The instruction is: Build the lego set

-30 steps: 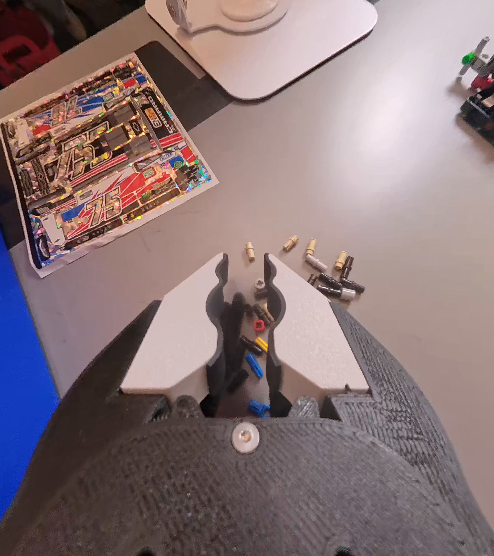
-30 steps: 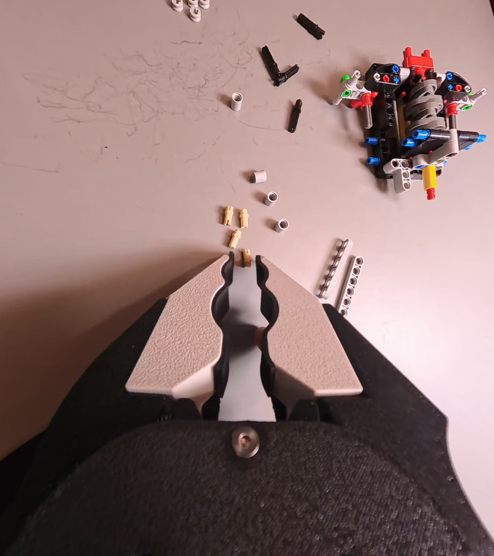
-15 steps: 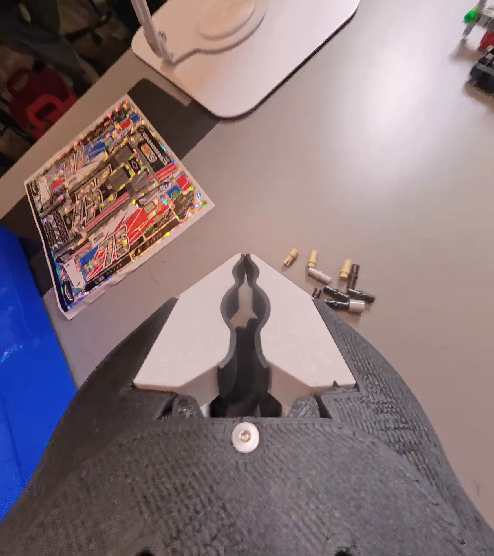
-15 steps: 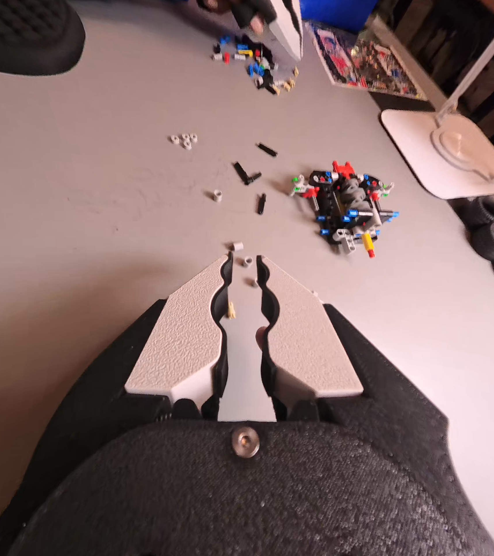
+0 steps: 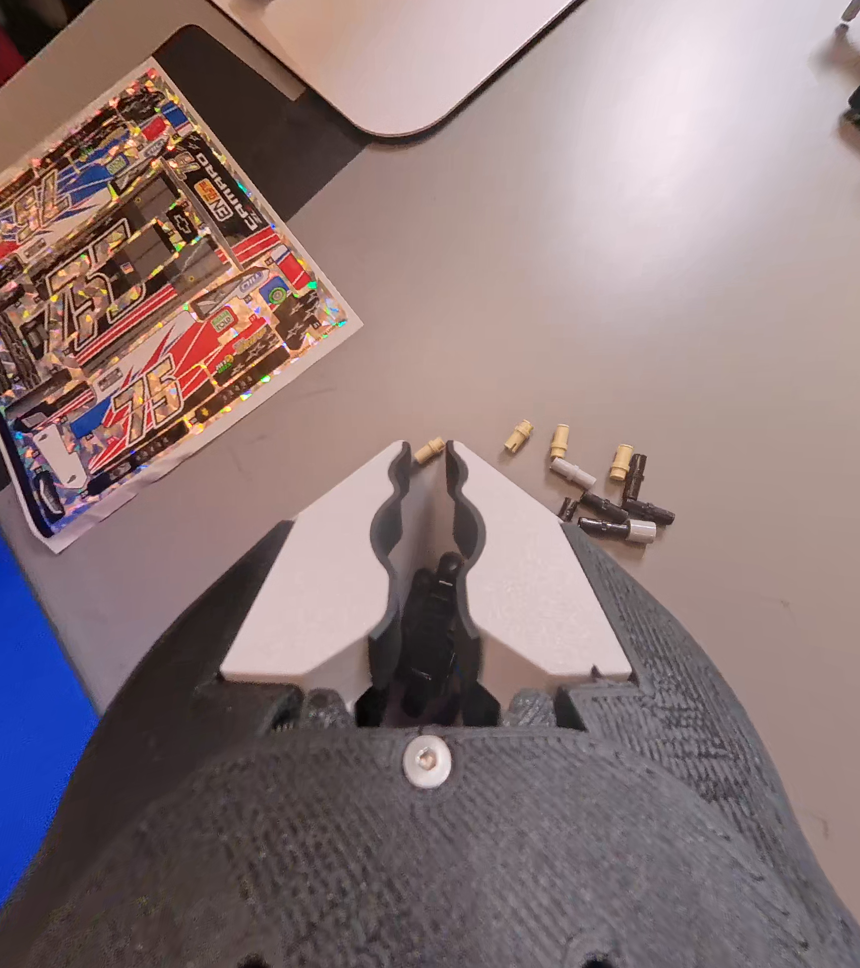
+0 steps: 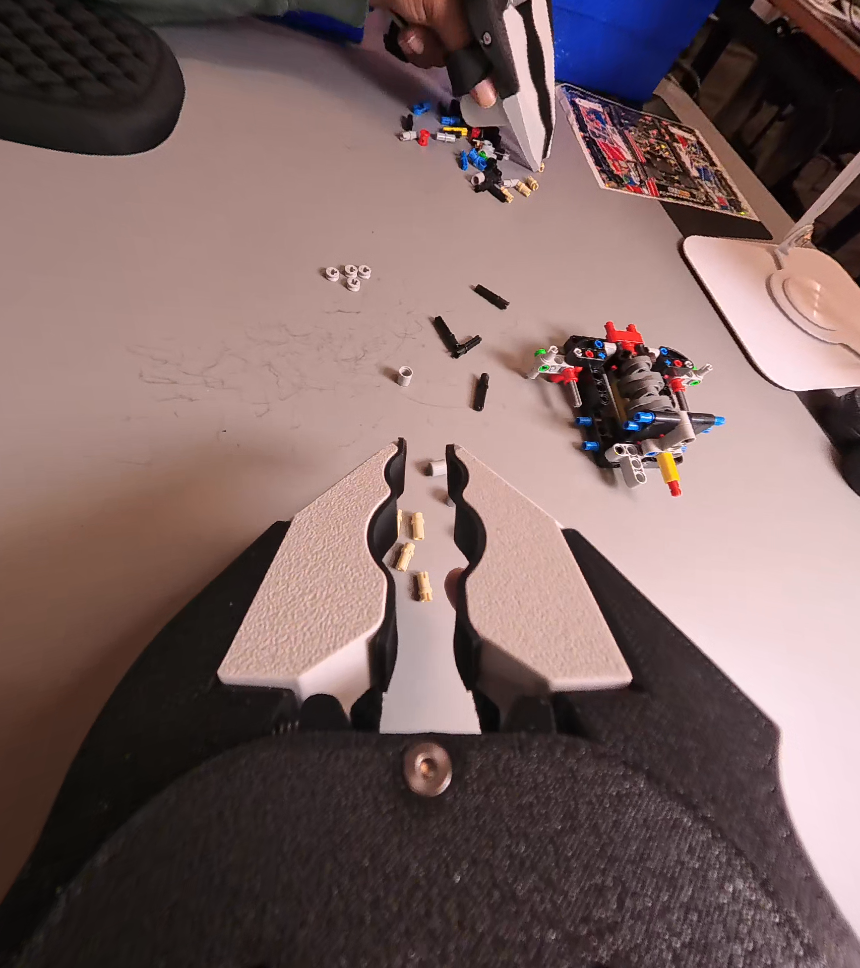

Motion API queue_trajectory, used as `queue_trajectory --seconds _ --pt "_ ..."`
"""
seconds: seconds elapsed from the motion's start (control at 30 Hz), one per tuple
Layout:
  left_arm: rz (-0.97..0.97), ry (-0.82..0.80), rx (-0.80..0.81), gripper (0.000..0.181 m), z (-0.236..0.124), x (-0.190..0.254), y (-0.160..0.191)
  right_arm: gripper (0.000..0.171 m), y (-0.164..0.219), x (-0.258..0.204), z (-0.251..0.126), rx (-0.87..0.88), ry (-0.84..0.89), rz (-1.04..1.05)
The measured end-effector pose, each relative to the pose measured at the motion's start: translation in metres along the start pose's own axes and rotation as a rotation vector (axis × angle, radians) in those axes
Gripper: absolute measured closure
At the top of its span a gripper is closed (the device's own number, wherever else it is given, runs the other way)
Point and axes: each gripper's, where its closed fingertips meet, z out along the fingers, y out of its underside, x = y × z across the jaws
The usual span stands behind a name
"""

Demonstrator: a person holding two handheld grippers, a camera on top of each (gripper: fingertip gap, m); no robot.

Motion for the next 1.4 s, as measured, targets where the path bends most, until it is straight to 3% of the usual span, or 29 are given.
queue_trajectory --seconds 0.43,0.53,0.63,0.77,0.9,1.0,1.1,1.27,1.4 --pt "0.080 0.053 0.108 0.179 -0.012 0.022 -0.023 0.160 -0.001 0.004 0.001 0.017 0.028 0.006" --pt "0.068 0.252 0.220 0.179 -0.033 0.068 -0.050 0.160 -0.008 0.008 0.000 0.053 0.063 -0.008" --pt "0.032 0.567 0.289 0.180 -0.058 0.144 -0.072 0.158 -0.019 0.009 0.000 0.096 0.120 -0.103" --pt "0.054 0.882 0.271 0.180 -0.075 0.240 -0.078 0.152 -0.028 -0.008 0.010 0.106 0.131 -0.261" --pt "0.077 1.050 0.217 0.180 -0.084 0.293 -0.077 0.150 -0.036 -0.019 0.014 0.123 0.132 -0.345" --pt "0.096 1.076 0.188 0.180 -0.082 0.307 -0.075 0.152 -0.038 -0.022 0.014 0.136 0.128 -0.372" --pt "0.079 1.099 0.178 0.180 -0.081 0.313 -0.073 0.166 -0.039 -0.025 0.014 0.141 0.123 -0.389" --pt "0.025 1.110 0.187 0.176 -0.080 0.311 -0.076 0.170 -0.035 -0.022 0.010 0.120 0.093 -0.347" --pt "0.050 0.867 0.275 0.160 -0.066 0.265 -0.088 0.169 0.023 -0.001 -0.012 -0.164 0.007 -0.142"
